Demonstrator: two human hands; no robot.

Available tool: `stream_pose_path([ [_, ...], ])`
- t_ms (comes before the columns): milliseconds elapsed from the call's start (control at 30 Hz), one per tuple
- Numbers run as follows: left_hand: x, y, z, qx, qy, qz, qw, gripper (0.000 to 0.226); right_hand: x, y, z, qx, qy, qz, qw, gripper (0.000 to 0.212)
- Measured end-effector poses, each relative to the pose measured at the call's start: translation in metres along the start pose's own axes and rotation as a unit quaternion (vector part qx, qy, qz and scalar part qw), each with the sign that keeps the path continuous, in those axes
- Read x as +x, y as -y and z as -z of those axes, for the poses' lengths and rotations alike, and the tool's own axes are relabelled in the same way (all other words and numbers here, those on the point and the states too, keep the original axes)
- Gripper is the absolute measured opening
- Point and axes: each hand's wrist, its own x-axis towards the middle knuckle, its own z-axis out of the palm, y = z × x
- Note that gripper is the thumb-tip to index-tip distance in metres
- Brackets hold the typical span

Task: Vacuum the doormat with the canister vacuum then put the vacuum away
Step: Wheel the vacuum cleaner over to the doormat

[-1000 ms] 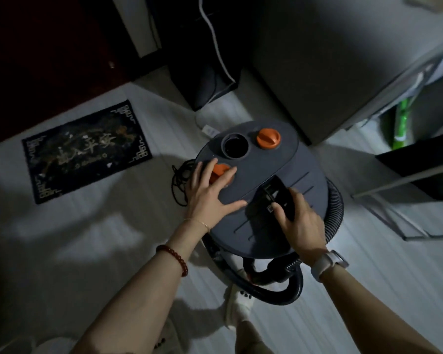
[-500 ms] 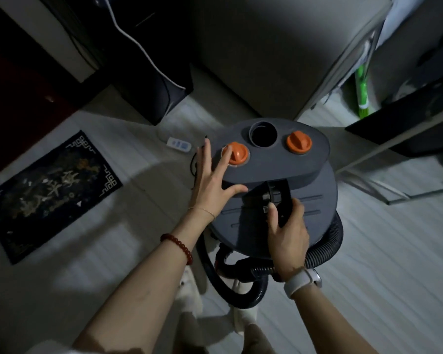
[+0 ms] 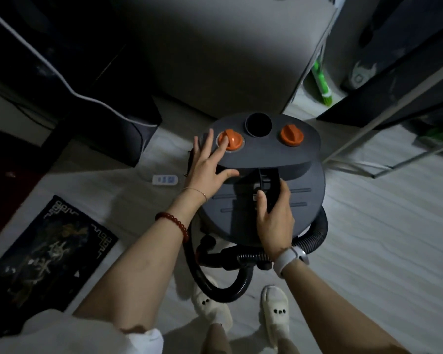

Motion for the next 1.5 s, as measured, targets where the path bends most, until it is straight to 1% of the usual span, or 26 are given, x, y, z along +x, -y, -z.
stream_pose_path([
  [167, 0.017, -0.009, -0.006, 0.022, -0.024, -0.005, 0.999, 0.078, 0.028, 0.002, 0.009, -0.017, -0.012, 0.012, 1.0, 0.051],
  [267, 0.026, -0.009, -0.006, 0.013, -0.036, -0.008, 0.999, 0.078, 0.038, 0.002, 0.011, -0.017, -0.021, 0.025, 0.999, 0.048],
  [367, 0.029, -0.007, -0.006, 0.0, -0.037, -0.003, 0.999, 0.08, 0.041, 0.001, 0.009, -0.03, -0.014, 0.03, 0.999, 0.049],
  [500, 0.023, -0.014, -0.01, -0.011, -0.057, 0.009, 0.998, 0.08, 0.042, -0.001, 0.012, -0.033, -0.007, 0.036, 0.999, 0.051],
  [633, -0.008, -0.016, -0.024, -0.037, -0.099, 0.028, 0.994, 0.073, 0.04, -0.006, 0.015, -0.026, 0.003, 0.038, 0.999, 0.055],
  [700, -0.036, -0.016, -0.028, -0.064, -0.114, 0.056, 0.99, 0.069, 0.033, -0.008, 0.018, -0.027, -0.014, 0.066, 0.997, 0.056],
  [833, -0.088, -0.007, -0.025, -0.084, -0.122, 0.151, 0.978, 0.06, 0.01, -0.008, 0.023, -0.115, -0.053, 0.181, 0.975, 0.052],
  [900, -0.1, 0.004, -0.019, -0.084, -0.118, 0.201, 0.969, 0.053, -0.001, 0.001, 0.02, -0.127, -0.032, 0.249, 0.96, 0.048],
  [967, -0.103, 0.019, -0.009, -0.083, -0.123, 0.234, 0.961, 0.047, -0.007, 0.013, 0.011, -0.127, 0.018, 0.314, 0.941, 0.046],
  [1000, -0.102, 0.026, -0.004, -0.083, -0.122, 0.244, 0.958, 0.045, -0.008, 0.019, 0.004, -0.125, 0.047, 0.333, 0.933, 0.045],
  [1100, -0.087, 0.053, 0.015, -0.089, -0.117, 0.268, 0.952, 0.042, -0.004, 0.038, -0.024, -0.124, 0.115, 0.351, 0.921, 0.042],
  [1200, -0.057, 0.089, 0.036, -0.117, -0.097, 0.276, 0.949, 0.038, 0.001, 0.057, -0.065, -0.167, 0.159, 0.37, 0.9, 0.04],
  [1233, -0.047, 0.102, 0.043, -0.121, -0.088, 0.278, 0.949, 0.037, 0.003, 0.059, -0.082, -0.186, 0.174, 0.362, 0.897, 0.042],
  [1267, -0.038, 0.115, 0.052, -0.124, -0.08, 0.277, 0.95, 0.037, 0.004, 0.062, -0.1, -0.199, 0.188, 0.336, 0.901, 0.047],
  [1300, -0.029, 0.129, 0.061, -0.126, -0.068, 0.273, 0.951, 0.036, 0.004, 0.064, -0.117, -0.204, 0.188, 0.287, 0.917, 0.052],
  [1333, -0.021, 0.141, 0.068, -0.125, -0.054, 0.271, 0.953, 0.035, 0.003, 0.067, -0.132, -0.193, 0.178, 0.206, 0.943, 0.053],
  [1367, -0.014, 0.152, 0.076, -0.121, -0.037, 0.271, 0.954, 0.035, -0.001, 0.069, -0.145, -0.181, 0.173, 0.093, 0.964, 0.051],
  [1400, -0.009, 0.161, 0.081, -0.12, -0.017, 0.268, 0.956, 0.035, -0.006, 0.07, -0.156, -0.174, 0.167, -0.024, 0.97, 0.05],
  [1433, -0.004, 0.168, 0.086, -0.119, 0.004, 0.256, 0.959, 0.035, -0.009, 0.068, -0.167, -0.171, 0.155, -0.099, 0.968, 0.05],
  [1500, 0.006, 0.178, 0.091, -0.115, 0.048, 0.231, 0.965, 0.035, -0.013, 0.068, -0.187, -0.157, 0.127, -0.167, 0.965, 0.051],
])
